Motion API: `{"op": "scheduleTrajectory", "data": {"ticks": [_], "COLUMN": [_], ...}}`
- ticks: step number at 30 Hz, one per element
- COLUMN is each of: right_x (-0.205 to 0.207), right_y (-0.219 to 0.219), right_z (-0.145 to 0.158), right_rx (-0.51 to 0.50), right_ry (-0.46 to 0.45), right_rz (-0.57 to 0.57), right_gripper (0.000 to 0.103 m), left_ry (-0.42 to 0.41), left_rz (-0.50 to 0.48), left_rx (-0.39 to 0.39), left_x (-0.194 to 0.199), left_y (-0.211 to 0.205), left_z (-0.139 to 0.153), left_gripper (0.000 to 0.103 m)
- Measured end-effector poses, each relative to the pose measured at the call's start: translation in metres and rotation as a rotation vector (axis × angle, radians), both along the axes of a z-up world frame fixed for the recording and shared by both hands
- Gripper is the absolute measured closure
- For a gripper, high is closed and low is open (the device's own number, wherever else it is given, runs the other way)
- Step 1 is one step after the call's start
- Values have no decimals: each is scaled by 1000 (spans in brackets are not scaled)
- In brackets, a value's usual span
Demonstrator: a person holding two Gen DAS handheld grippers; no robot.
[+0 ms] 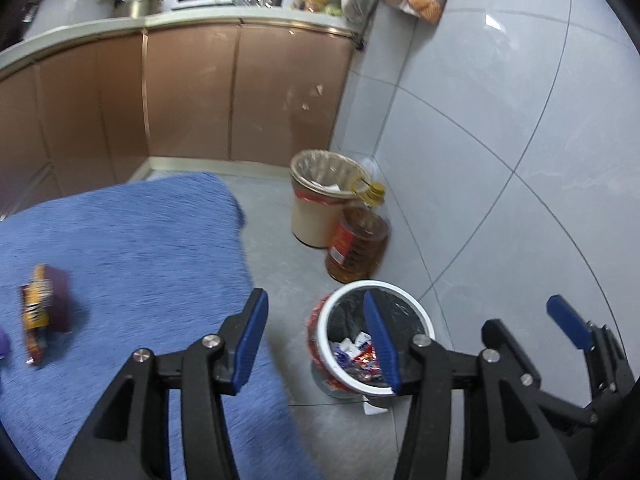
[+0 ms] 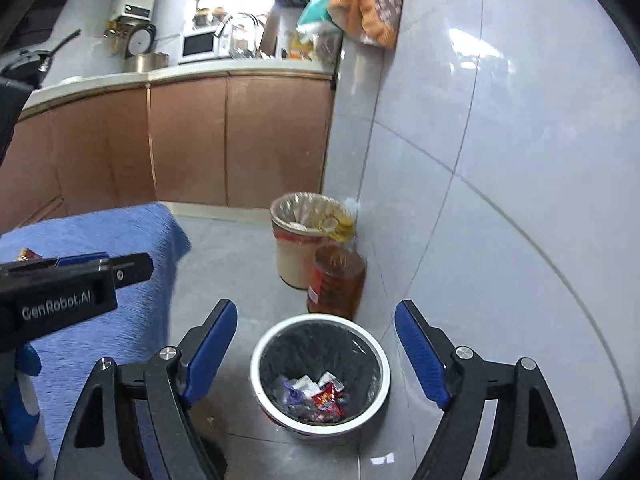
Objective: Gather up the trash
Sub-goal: 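Carry both held plastics over the bin and open both tools, then move both tools back over the towel toward the purple candies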
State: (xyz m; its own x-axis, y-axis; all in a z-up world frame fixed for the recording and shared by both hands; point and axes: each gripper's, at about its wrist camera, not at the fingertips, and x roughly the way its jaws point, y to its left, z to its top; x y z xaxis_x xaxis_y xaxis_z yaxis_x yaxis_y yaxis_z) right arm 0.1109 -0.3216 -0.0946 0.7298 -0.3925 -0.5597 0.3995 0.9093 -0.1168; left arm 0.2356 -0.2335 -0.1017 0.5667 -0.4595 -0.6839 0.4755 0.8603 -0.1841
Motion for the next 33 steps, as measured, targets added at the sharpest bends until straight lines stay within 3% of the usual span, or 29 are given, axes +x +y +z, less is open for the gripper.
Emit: {"op": "scheduleTrajectory", "data": {"ticks": [6,24,33], "right_x": [-14,-44,-64], "right_y": [30,105,142], "right_z": [26,79,97], "right_rx": [-28,-174,-232], "right_ry": [-50,-142,-186], "right_rz": [57,181,240], "right_gripper": [20,15,13], "left_ry": [-74,-252,-294], "left_rz": [76,245,315], "left_rx": [8,-17,-9], "left_x": [-24,-89,-121], "left_y": [46,163,213], "left_z": [21,64,81], "left_gripper": [45,44,40]}}
